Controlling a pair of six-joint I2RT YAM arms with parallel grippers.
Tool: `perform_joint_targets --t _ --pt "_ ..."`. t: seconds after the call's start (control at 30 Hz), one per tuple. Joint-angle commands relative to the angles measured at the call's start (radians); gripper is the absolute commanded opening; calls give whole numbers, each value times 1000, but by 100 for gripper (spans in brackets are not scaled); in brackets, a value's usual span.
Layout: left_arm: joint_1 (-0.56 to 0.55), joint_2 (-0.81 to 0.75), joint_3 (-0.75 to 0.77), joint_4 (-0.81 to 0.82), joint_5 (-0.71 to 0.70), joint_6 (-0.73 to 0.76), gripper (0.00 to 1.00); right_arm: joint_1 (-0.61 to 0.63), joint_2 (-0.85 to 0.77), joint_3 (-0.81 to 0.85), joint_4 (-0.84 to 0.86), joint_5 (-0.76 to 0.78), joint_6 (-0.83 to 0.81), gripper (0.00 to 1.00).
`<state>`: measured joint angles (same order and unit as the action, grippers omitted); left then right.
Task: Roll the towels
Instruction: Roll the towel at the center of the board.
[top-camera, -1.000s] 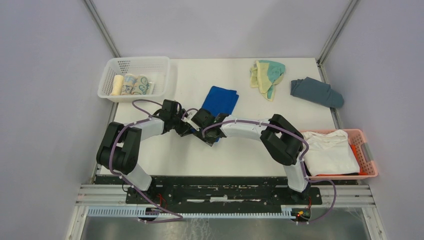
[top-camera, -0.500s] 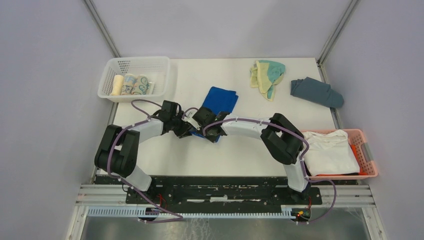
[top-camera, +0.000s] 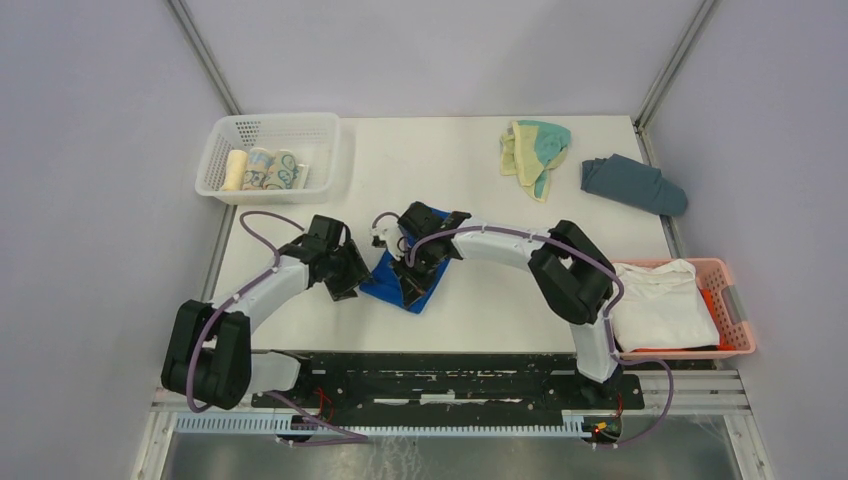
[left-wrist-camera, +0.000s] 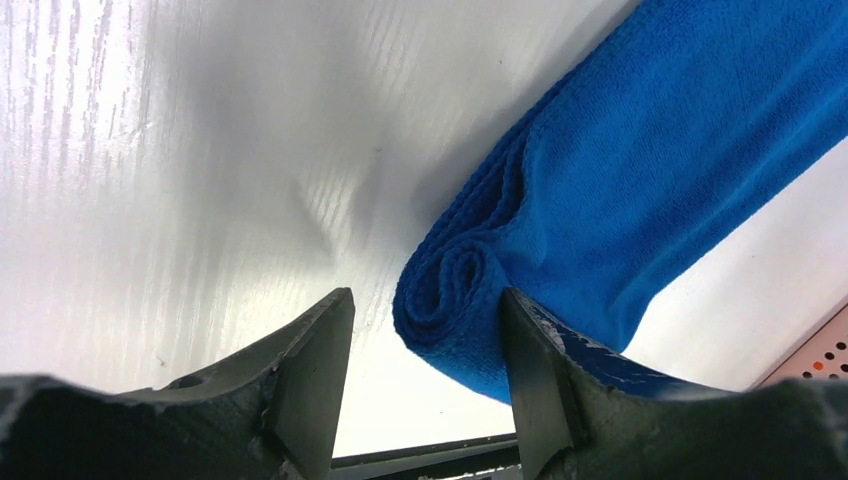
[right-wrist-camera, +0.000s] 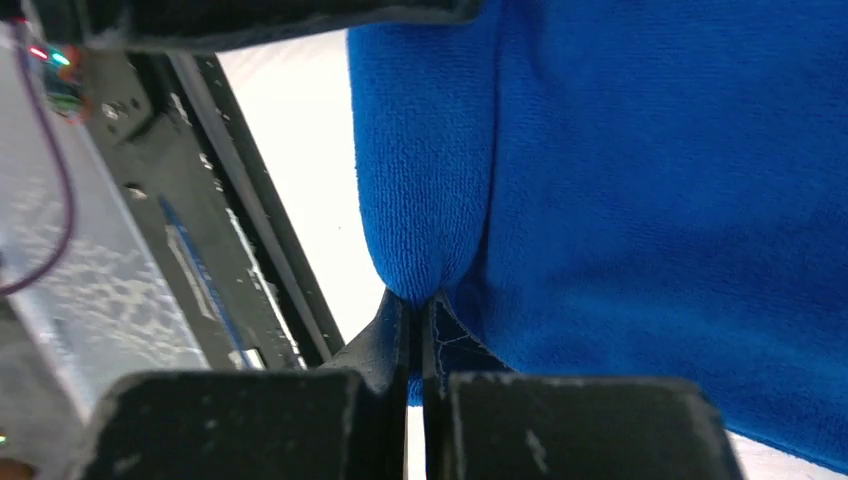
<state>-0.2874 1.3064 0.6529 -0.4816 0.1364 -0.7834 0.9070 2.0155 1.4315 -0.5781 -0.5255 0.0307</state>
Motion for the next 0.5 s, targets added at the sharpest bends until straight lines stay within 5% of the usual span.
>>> perform_joint_targets --t 0.0,0.47 --pt "5 -37 -1 -35 -11 53 64 -91 27 -18 103 -223 141 1" --pt "8 157 82 7 21 148 66 -235 175 -138 268 -342 337 1"
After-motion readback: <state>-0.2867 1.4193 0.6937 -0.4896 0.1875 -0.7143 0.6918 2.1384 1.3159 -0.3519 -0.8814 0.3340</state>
